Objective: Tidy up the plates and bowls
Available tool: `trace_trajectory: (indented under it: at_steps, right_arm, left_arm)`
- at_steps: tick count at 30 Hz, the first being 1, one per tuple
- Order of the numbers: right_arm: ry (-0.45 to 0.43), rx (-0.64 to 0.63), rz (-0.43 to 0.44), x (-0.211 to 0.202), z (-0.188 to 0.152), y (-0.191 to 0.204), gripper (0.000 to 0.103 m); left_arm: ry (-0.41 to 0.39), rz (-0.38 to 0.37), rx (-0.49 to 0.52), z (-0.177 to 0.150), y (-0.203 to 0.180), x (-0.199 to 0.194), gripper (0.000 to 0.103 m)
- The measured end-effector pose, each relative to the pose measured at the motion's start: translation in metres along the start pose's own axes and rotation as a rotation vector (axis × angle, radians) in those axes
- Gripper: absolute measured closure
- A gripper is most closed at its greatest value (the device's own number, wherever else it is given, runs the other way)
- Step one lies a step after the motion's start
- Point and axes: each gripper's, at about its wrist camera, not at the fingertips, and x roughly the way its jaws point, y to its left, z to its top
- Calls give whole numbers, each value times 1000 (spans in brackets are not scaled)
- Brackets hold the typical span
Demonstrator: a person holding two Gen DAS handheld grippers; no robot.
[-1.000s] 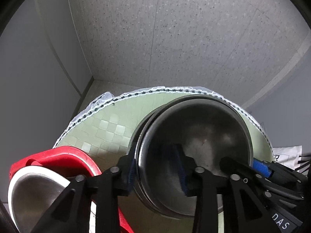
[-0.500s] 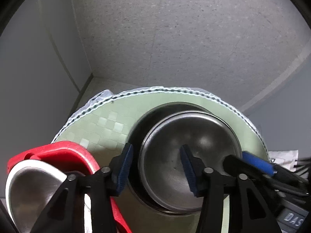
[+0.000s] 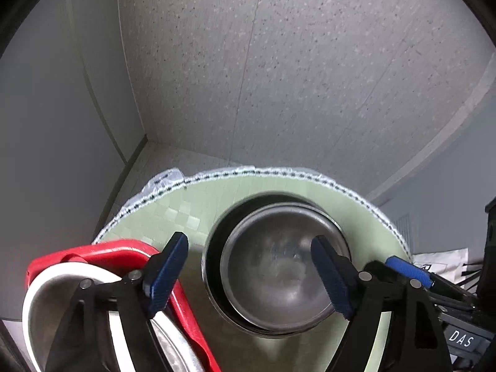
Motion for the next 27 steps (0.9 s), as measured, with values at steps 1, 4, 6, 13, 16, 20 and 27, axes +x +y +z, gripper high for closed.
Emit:
trace_trajectory:
  at_steps: [1, 4, 6, 13, 16, 20, 27]
  right_arm:
    - [-10, 4, 5, -3, 0, -1, 30]
    - [-15, 17, 7, -5, -1, -3, 29]
    - [-7, 29, 9, -2, -1, -7, 29]
    - [57, 85, 47, 22, -8, -16, 29]
    - [89, 104, 65, 36, -10, -17, 29]
    - [110, 103, 70, 47, -11, -16, 29]
    - [150, 109, 93, 67, -10, -16, 30]
  left_arm:
    - [-2, -12, -5, 2, 3, -2, 25]
    - [18, -60, -32, 7, 13, 1, 22]
    - [38, -67, -48, 11, 21, 6, 22]
    - [90, -86, -60, 22, 32, 27, 22]
    - [114, -70, -60, 24, 33, 39, 24]
    - [144, -60, -59, 24, 32, 53, 25]
    - [162, -41, -30, 23, 24, 66, 38]
